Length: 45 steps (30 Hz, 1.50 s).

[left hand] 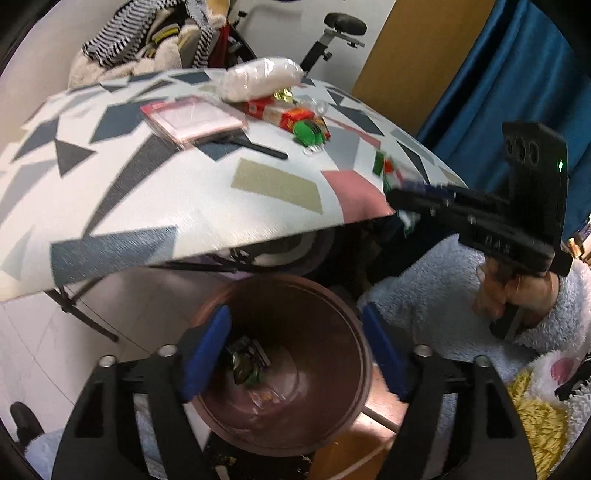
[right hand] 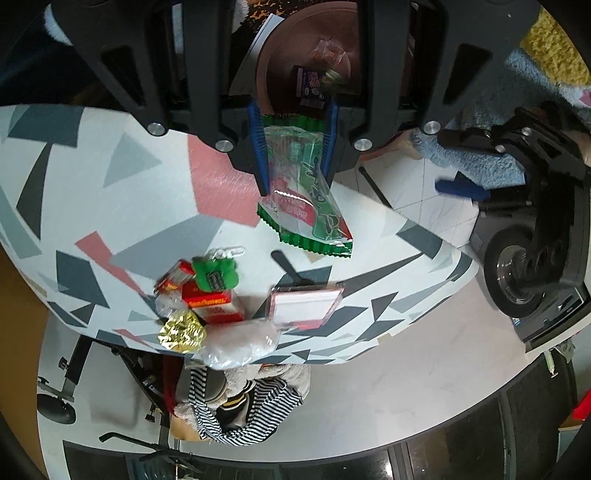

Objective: Collect trash
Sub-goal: 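Lower both held wrappers into the brown bin and open both grippers, then lift both tools from the bin back toward the table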

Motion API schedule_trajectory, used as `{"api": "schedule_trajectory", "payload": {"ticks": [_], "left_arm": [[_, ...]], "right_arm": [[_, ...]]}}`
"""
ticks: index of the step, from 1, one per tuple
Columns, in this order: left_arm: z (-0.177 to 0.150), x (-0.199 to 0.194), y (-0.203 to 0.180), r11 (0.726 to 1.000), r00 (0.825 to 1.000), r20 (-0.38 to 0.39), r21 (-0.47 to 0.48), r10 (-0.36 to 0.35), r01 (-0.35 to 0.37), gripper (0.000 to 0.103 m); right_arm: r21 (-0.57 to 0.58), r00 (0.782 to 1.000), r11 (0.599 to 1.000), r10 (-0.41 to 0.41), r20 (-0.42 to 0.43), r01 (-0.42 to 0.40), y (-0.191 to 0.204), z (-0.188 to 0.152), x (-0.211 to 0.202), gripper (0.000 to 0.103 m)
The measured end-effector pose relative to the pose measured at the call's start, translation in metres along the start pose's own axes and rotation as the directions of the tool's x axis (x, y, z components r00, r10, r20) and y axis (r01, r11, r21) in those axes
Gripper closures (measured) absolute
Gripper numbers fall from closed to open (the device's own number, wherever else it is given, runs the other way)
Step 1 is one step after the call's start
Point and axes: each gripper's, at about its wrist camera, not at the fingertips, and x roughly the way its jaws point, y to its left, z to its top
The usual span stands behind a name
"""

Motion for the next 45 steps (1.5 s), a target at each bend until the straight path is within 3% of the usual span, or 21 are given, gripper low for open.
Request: {"api": "schedule_trajectory", "payload": {"ticks": [4, 13, 22, 29, 34, 38, 41, 45], "left_arm": [[0.002, -0.010, 0.002, 0.998, 0.997, 0.046, 0.017, 0.060, -0.061, 0.006], [-0.004, -0.023, 0.018, 0.992, 0.983, 0.133, -0.035, 0.127, -0.123, 0.006], [-0.011, -0.027, 0.037, 0.981, 0.975, 0.151, -0.125, 0.163, -0.145, 0.006], [-0.011, -0.023, 0.039, 0.979, 0.976, 0.132, -0.133, 0.172, -0.155, 0.006], [-0.011, -0.021, 0.038, 0.979, 0.976, 0.128, -0.131, 0.175, -0.158, 0.006], [-0.011, -0.020, 0.039, 0.978, 0.976, 0.125, -0.136, 0.178, -0.160, 0.006], [-0.011, -0.020, 0.041, 0.977, 0.975, 0.126, -0.139, 0.181, -0.163, 0.006], [-0.012, -0.021, 0.041, 0.976, 0.975, 0.126, -0.138, 0.186, -0.168, 0.006]], "right_arm": [[0.008, 1.000, 1.000, 0.021, -0.020, -0.021, 0.006, -0.010, 0.008, 0.074], [-0.030, 0.991, 0.997, 0.062, -0.115, -0.066, 0.023, -0.029, 0.034, 0.073], [-0.024, 0.974, 0.997, 0.062, -0.218, -0.069, 0.028, -0.042, 0.068, 0.073], [-0.037, 0.967, 0.997, 0.060, -0.249, -0.072, 0.034, -0.048, 0.077, 0.071], [-0.044, 0.966, 0.997, 0.052, -0.253, -0.065, 0.036, -0.048, 0.079, 0.052], [-0.041, 0.968, 0.998, 0.043, -0.246, -0.055, 0.035, -0.047, 0.078, 0.023], [-0.056, 0.974, 0.997, 0.035, -0.224, -0.049, 0.037, -0.046, 0.074, 0.010], [-0.085, 0.981, 0.995, 0.025, -0.191, -0.042, 0.040, -0.043, 0.066, 0.006]]}}
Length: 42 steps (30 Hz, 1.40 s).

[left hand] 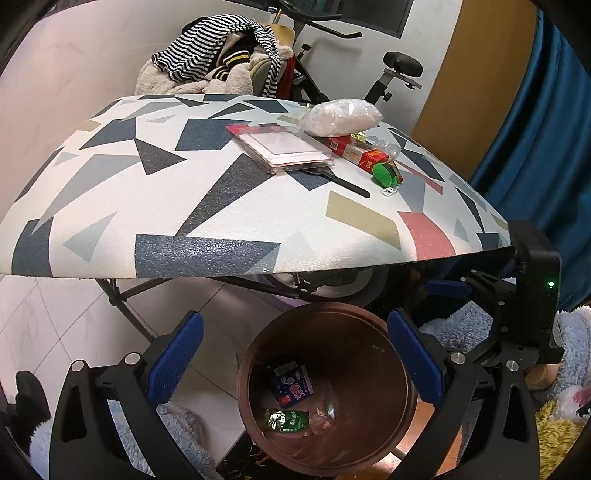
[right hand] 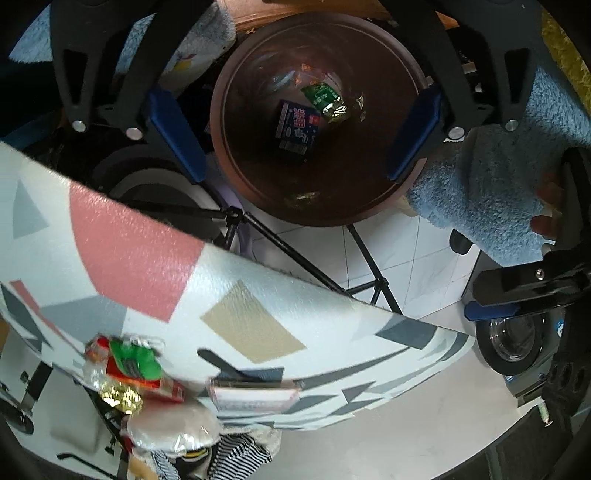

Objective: Collect trash
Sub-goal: 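Lift both tools from the bin back toward the table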

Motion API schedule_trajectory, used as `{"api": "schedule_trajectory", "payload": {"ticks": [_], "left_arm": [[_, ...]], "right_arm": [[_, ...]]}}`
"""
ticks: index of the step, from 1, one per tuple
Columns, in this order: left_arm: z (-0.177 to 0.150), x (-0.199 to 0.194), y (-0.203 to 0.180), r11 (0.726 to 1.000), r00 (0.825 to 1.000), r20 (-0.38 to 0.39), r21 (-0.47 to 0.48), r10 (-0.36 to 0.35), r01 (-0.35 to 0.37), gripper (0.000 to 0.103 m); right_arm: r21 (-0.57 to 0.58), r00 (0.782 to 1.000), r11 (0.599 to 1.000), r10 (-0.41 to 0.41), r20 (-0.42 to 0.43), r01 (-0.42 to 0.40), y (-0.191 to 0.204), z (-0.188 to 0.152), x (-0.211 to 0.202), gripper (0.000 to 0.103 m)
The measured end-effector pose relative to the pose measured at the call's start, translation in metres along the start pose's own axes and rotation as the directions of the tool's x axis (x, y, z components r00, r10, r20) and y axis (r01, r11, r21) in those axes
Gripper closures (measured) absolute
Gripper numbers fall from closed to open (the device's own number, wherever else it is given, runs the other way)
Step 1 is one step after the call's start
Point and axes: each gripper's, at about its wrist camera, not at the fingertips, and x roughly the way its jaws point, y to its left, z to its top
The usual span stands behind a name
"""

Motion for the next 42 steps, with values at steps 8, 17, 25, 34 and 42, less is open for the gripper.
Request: {"api": "schedule_trajectory", "payload": {"ticks": [8, 17, 25, 34, 42], "left_arm": [[0.000, 0.001, 0.001, 1.000, 1.000, -0.001, 0.002, 0.009, -0.009, 0.006], [0.001, -0.001, 0.001, 0.999, 0.999, 0.011, 0.001, 0.038, -0.038, 0.006], [0.001, -0.002, 0.002, 0.998, 0.998, 0.017, -0.003, 0.062, -0.062, 0.006], [0.002, 0.002, -0.003, 0.996, 0.997, 0.012, 0.018, 0.082, -0.082, 0.006], [0.002, 0.005, -0.001, 0.996, 0.996, 0.002, 0.006, 0.089, -0.089, 0.006]], "right_arm": [[-0.012, 0.997, 0.999, -0.031, 0.064, 0.032, -0.002, 0.003, -0.014, 0.006], [0.011, 0.991, 0.996, -0.092, 0.097, 0.092, -0.006, 0.005, -0.017, 0.006], [0.086, 0.983, 0.990, -0.121, 0.140, 0.110, -0.021, 0.005, -0.024, 0.006], [0.129, 0.980, 0.986, -0.122, 0.156, 0.102, -0.029, 0.006, -0.025, 0.006], [0.096, 0.970, 0.982, -0.177, 0.166, 0.162, -0.022, 0.008, -0.029, 0.006]]}}
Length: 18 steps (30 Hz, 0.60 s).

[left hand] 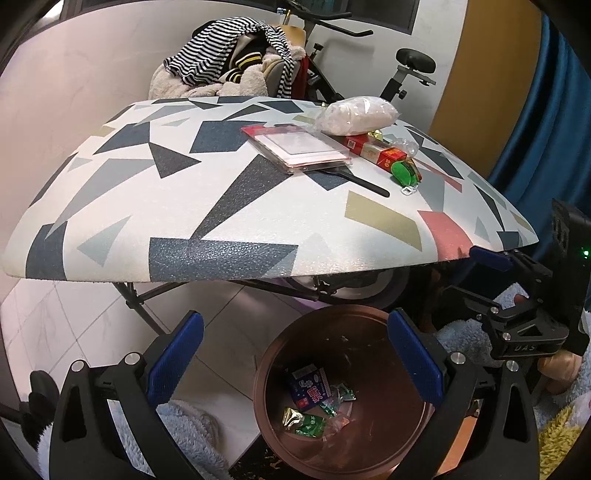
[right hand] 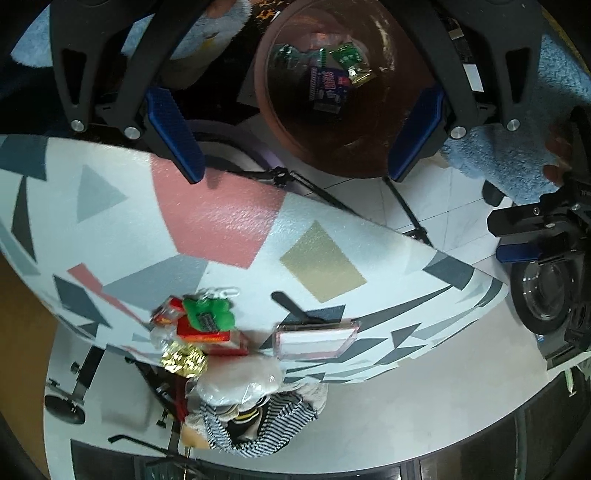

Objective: Collect trash
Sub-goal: 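Lift both tools from the bin back toward the table, then reach the right gripper to the green keychain pouch and grasp it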

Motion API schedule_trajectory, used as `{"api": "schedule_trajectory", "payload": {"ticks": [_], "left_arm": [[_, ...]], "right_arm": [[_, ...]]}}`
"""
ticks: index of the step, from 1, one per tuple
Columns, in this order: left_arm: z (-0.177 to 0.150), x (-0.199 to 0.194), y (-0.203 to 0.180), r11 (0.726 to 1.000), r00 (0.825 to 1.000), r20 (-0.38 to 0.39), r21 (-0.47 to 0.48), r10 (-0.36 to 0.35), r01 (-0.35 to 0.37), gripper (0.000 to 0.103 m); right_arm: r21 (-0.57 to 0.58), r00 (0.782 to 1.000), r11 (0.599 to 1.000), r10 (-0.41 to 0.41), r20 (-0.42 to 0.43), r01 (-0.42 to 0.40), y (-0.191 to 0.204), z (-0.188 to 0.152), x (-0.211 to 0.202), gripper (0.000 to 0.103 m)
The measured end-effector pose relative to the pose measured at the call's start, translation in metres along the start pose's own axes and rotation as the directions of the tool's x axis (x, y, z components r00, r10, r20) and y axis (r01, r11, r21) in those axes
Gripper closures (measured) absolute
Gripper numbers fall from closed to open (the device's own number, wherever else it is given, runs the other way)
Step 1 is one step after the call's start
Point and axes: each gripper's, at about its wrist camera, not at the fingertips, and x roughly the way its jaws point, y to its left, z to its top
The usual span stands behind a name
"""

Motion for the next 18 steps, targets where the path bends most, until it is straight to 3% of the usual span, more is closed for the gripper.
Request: {"api": "schedule_trajectory", "payload": {"ticks": [10, 12, 18], "left_arm": [[0.005, 0.008, 0.003, 0.999, 0.999, -0.034, -0.025, -0.037, 0.036, 0.006], [0.008, 0.011, 0.003, 0.999, 0.998, -0.047, -0.029, -0.043, 0.041, 0.006], [0.025, 0.021, 0.004, 0.999, 0.997, -0.078, -0.039, -0.027, 0.024, 0.006]], "right_arm": [[0.055, 1.000, 0.998, 0.023, -0.019, -0.022, -0.022, 0.016, -0.001, 0.008], [0.032, 0.999, 0.999, 0.031, -0.017, -0.030, -0.029, 0.026, -0.001, 0.020], [0.034, 0.999, 0.999, 0.037, -0.012, -0.036, -0.061, 0.061, 0.009, 0.037]]}}
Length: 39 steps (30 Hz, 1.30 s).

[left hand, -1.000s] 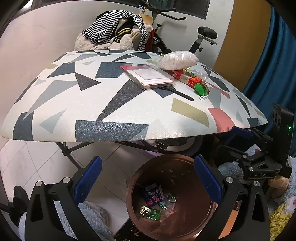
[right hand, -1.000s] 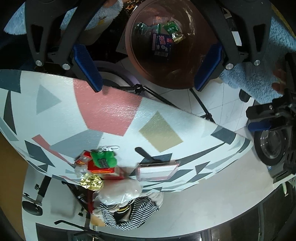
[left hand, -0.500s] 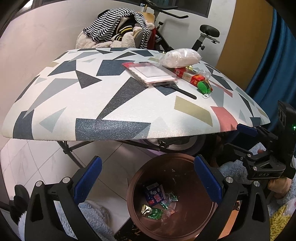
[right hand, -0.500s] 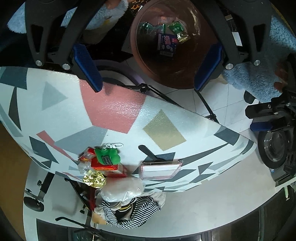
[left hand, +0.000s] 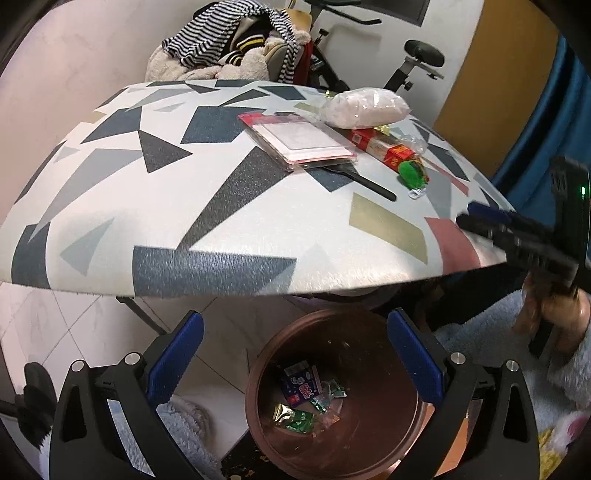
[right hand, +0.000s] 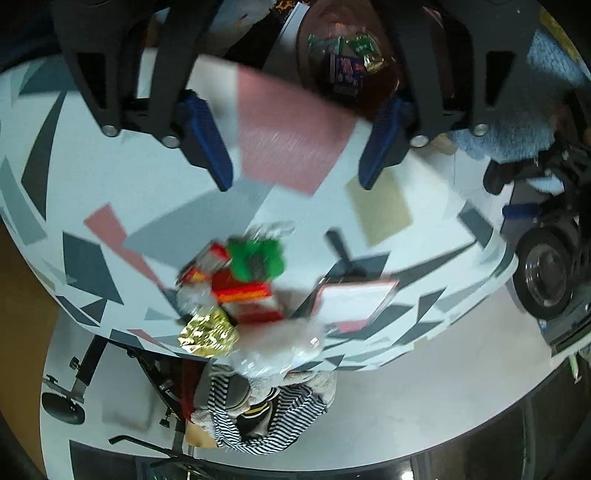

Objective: Collect trash
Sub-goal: 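Reach the right gripper to the green keychain pouch and grasp it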

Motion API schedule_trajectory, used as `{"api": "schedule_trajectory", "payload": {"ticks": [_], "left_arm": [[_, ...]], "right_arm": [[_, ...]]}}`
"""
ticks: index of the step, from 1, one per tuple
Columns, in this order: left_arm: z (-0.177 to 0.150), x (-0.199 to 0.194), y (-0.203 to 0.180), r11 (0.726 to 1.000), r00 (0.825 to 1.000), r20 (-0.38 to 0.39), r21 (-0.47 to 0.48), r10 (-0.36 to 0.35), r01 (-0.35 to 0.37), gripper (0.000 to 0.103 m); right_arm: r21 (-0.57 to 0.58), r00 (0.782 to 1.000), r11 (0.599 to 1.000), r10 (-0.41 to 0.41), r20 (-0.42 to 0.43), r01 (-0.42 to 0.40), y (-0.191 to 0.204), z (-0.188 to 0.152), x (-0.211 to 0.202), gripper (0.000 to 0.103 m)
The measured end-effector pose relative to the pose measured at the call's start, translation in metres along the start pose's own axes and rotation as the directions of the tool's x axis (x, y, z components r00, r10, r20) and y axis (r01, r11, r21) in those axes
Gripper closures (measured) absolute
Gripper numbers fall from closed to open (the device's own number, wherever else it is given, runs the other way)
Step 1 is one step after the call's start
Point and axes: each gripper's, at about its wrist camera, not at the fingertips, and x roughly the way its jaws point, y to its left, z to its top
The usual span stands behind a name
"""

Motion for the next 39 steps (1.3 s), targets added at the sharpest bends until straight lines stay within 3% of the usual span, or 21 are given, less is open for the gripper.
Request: {"api": "schedule_trajectory", "payload": {"ticks": [3, 6, 19, 25, 29, 33, 39], "left_arm": [[0.014, 0.004, 0.000, 1.000, 1.000, -0.003, -0.018, -0.004, 0.004, 0.006], [0.031, 0.006, -0.003, 0.999, 1.000, 0.003, -0.031, -0.020, 0.020, 0.021], [0.082, 0.040, -0.017, 0.975, 0.984, -0.042, -0.147, -0.173, 0.165, 0.054], [0.094, 0.059, -0.026, 0.957, 0.971, -0.069, -0.201, -0.227, 0.209, 0.061], [0.101, 0.075, -0.029, 0.951, 0.968, -0.099, -0.233, -0.232, 0.204, 0.066], [0.110, 0.093, -0.026, 0.946, 0.973, -0.125, -0.287, -0.193, 0.151, 0.075], [0.132, 0.108, -0.033, 0.953, 0.979, -0.155, -0.293, -0.134, 0.084, 0.076]], "right_arm": [[0.029, 1.000, 1.000, 0.001, -0.003, -0.001, -0.016, 0.017, 0.010, 0.046], [0.033, 1.000, 0.999, -0.002, -0.014, 0.002, -0.026, 0.033, 0.026, 0.051], [-0.060, 0.996, 0.998, -0.005, -0.085, 0.000, -0.019, 0.062, 0.076, 0.052], [-0.065, 0.996, 0.997, 0.028, -0.082, -0.034, -0.023, 0.062, 0.075, 0.059], [-0.066, 0.997, 0.996, 0.051, -0.053, -0.055, -0.025, 0.061, 0.067, 0.060], [-0.053, 0.998, 0.997, 0.062, -0.028, -0.063, -0.026, 0.060, 0.059, 0.060], [-0.055, 0.998, 0.996, 0.064, 0.002, -0.064, -0.025, 0.058, 0.047, 0.060]]}}
